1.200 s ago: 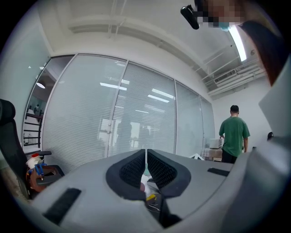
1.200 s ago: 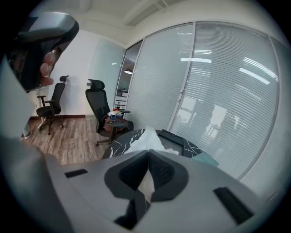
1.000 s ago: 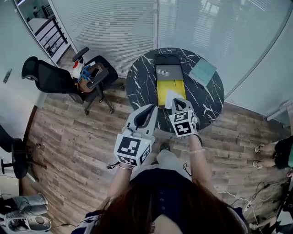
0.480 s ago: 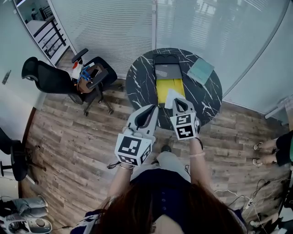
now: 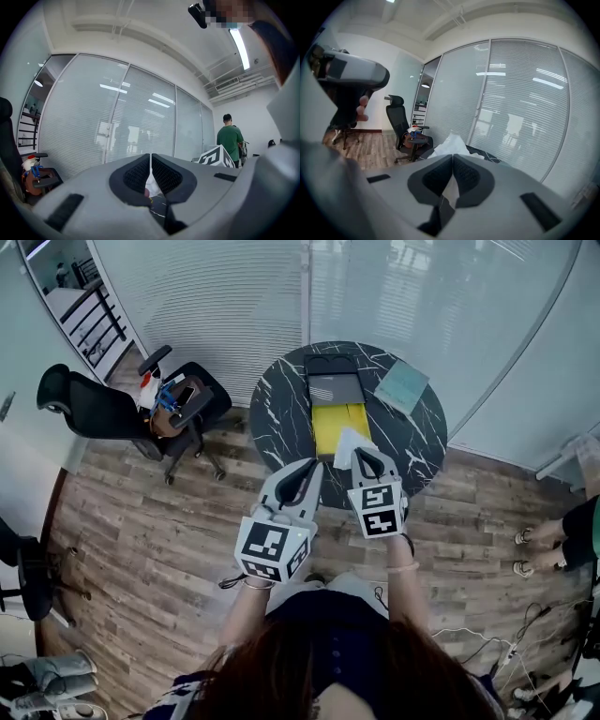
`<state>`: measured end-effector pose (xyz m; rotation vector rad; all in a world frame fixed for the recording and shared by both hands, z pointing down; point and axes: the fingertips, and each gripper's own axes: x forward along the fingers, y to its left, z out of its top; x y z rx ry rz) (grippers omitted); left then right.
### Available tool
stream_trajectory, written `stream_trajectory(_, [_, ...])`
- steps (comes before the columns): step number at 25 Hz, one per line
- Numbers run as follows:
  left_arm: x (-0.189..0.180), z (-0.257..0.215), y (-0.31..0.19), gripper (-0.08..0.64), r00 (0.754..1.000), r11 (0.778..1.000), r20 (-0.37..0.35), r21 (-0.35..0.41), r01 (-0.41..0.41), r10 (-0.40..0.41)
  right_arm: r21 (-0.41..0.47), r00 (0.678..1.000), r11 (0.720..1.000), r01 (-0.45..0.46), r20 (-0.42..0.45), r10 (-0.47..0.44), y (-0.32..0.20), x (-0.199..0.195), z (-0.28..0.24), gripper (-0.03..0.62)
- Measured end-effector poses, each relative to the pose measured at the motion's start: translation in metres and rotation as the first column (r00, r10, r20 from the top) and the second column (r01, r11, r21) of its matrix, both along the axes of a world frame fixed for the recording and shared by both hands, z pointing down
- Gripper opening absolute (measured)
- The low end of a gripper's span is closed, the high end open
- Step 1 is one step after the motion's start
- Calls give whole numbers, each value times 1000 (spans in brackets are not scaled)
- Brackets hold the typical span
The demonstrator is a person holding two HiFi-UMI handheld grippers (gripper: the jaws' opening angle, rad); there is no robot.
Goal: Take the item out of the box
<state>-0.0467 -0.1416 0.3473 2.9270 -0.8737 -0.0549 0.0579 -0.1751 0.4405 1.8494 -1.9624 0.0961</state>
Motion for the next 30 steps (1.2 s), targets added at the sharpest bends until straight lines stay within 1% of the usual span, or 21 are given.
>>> stream_trajectory(7, [7,4,4,29,1000,1000,4,-6,-2,2,19,1000,1000,-3,21,2,11,5,-6,25])
stream_trajectory(13, [13,4,12,31,1000,1000,8,-12,3,-3,29,999,999,13,30,-14,20,5,-11,25])
stream_trajectory(18, [19,1,23,31,1000,1000,11,-17,12,-11,36,999,999,33,24,-34,33,7,-19,25])
stream_trajectory(30, [33,-1,59,30,999,999,30,-12,30,-30,85,997,994,65,28,-68,76,13,-42,25])
